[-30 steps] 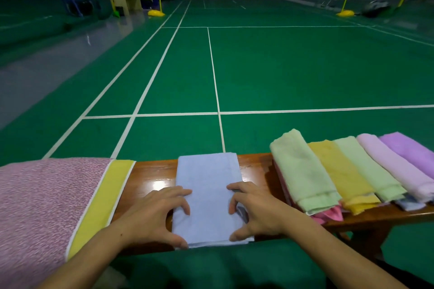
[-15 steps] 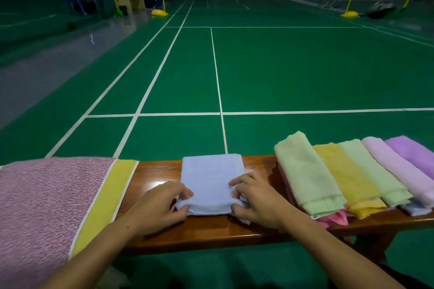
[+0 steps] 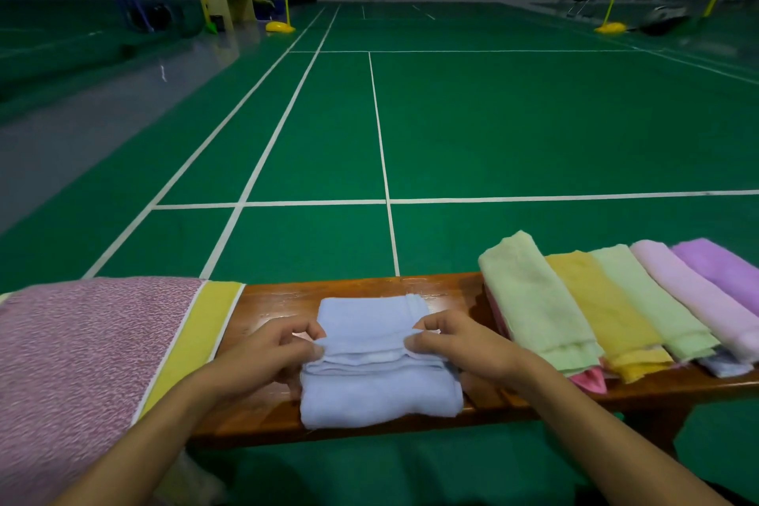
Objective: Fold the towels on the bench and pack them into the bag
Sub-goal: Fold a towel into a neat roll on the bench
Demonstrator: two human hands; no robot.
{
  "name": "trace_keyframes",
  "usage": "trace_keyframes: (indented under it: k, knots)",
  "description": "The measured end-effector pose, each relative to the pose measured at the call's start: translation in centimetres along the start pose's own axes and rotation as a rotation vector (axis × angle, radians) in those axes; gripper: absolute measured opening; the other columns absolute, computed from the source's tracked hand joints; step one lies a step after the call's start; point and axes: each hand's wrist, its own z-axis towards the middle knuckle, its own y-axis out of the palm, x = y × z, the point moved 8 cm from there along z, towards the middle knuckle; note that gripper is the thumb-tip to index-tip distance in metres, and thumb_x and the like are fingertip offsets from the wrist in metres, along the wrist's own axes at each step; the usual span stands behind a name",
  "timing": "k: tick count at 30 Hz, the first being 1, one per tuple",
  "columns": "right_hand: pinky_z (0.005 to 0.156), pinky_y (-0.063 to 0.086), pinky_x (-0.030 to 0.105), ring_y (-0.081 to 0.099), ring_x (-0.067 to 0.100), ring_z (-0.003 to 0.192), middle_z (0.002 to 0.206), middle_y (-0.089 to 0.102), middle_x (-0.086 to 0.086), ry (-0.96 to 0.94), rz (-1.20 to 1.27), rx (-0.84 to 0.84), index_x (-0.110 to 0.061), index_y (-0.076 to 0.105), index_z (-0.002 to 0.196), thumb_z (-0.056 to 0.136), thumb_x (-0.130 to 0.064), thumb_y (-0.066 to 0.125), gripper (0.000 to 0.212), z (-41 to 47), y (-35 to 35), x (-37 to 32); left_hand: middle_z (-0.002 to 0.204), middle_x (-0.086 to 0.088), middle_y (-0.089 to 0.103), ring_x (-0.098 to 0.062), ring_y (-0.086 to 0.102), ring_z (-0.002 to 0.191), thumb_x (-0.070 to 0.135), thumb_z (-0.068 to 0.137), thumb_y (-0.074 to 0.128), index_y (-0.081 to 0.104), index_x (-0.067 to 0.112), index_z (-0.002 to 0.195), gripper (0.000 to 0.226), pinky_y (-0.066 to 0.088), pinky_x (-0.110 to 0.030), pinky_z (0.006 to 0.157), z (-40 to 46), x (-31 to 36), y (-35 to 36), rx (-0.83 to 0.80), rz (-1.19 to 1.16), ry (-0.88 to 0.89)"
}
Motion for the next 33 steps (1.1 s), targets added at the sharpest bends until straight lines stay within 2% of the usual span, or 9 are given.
trace_keyframes:
  k: [3, 7, 14, 16, 19, 24, 26, 30, 33]
  knots:
    - [0.074, 0.044, 0.041, 0.059, 0.029, 0.077, 0.085, 0.066, 0.015, 0.084, 0.233, 0.026, -0.003, 0.065, 0.084, 0.094, -0.046, 0.076, 0.046, 0.4, 0.0, 1.2, 0.083, -0.014, 0.062, -0.021, 0.055, 0.065, 0.023, 0.099, 0.074, 0.065, 0.005, 0.116, 0.027, 0.048, -0.025, 0.055, 0.6, -0.4, -0.1, 0.061, -0.143, -0.041]
    - [0.113, 0.048, 0.049, 0.069, 0.030, 0.123, 0.132, 0.072, 0.011, 0.196, 0.526, 0.030, -0.013, 0.067, 0.135, 0.094, -0.070, 0.065, 0.070, 0.8, 0.3, 1.9, 0.094, -0.017, 0.075, -0.019, 0.058, 0.066, 0.015, 0.087, 0.086, 0.064, 0.006, 0.120, 0.040, 0.049, -0.026, 0.055, 1.1, -0.4, 0.2, 0.056, -0.128, -0.066]
    - [0.081, 0.060, 0.036, 0.076, 0.019, 0.105, 0.110, 0.080, 0.000, 0.076, 0.179, 0.097, -0.016, 0.078, 0.114, 0.095, -0.022, 0.079, 0.021, 0.3, -1.7, 0.6, 0.074, -0.011, 0.071, -0.017, 0.057, 0.059, 0.036, 0.095, 0.074, 0.072, 0.006, 0.109, 0.033, 0.045, -0.027, 0.050, 2.1, -0.6, -1.2, 0.277, -0.094, -0.024]
    - [0.070, 0.057, 0.030, 0.077, 0.012, 0.092, 0.101, 0.081, -0.005, 0.075, 0.165, 0.102, -0.019, 0.080, 0.103, 0.101, -0.028, 0.072, 0.012, 0.3, -1.4, 0.6, 0.069, -0.008, 0.066, -0.015, 0.056, 0.057, 0.037, 0.099, 0.069, 0.072, 0.003, 0.105, 0.035, 0.044, -0.026, 0.050, 2.4, -0.8, -1.0, 0.292, -0.077, -0.031]
    - [0.060, 0.046, 0.022, 0.063, -0.002, 0.059, 0.067, 0.070, -0.015, 0.100, 0.175, 0.157, -0.028, 0.072, 0.062, 0.107, -0.041, 0.057, 0.050, 0.3, -1.3, 0.4, 0.065, -0.002, 0.063, -0.012, 0.055, 0.054, 0.039, 0.103, 0.063, 0.072, 0.007, 0.098, 0.033, 0.044, -0.024, 0.050, 2.4, -0.7, -0.8, 0.319, -0.059, -0.032]
    - [0.071, 0.051, 0.039, 0.061, 0.015, 0.069, 0.074, 0.066, 0.007, 0.081, 0.147, 0.342, -0.016, 0.064, 0.073, 0.099, -0.062, 0.057, 0.053, 1.4, -2.8, 1.1, 0.076, -0.009, 0.071, -0.019, 0.063, 0.061, 0.035, 0.106, 0.058, 0.069, 0.005, 0.105, 0.032, 0.050, -0.031, 0.053, 2.8, 0.3, -1.5, 0.423, -0.167, 0.042]
    - [0.067, 0.045, 0.037, 0.053, 0.012, 0.063, 0.066, 0.058, -0.001, 0.017, 0.011, 0.484, -0.017, 0.063, 0.073, 0.095, -0.067, 0.054, 0.055, 1.5, -4.1, 0.7, 0.094, -0.014, 0.077, -0.022, 0.070, 0.071, 0.037, 0.103, 0.065, 0.066, 0.011, 0.115, 0.028, 0.058, -0.037, 0.060, 3.0, 0.1, -2.5, 0.497, -0.238, 0.042]
    - [0.099, 0.055, 0.038, 0.067, 0.015, 0.111, 0.123, 0.072, -0.003, -0.028, -0.406, 0.667, -0.016, 0.069, 0.130, 0.103, -0.055, 0.054, 0.049, 1.3, -5.1, 0.0, 0.119, 0.007, 0.072, -0.010, 0.070, 0.103, 0.047, 0.097, 0.072, 0.060, 0.028, 0.126, 0.037, 0.061, -0.044, 0.091, 2.5, -0.4, -5.4, 0.670, 0.269, 0.058]
    - [0.102, 0.051, 0.036, 0.062, 0.018, 0.121, 0.130, 0.067, -0.001, -0.097, -0.546, 0.618, -0.019, 0.066, 0.133, 0.106, -0.049, 0.052, 0.042, 1.1, -3.8, -0.6, 0.124, 0.019, 0.069, -0.004, 0.064, 0.113, 0.056, 0.098, 0.063, 0.062, 0.040, 0.125, 0.032, 0.058, -0.040, 0.097, 2.1, 1.0, -3.6, 0.620, 0.562, 0.258]
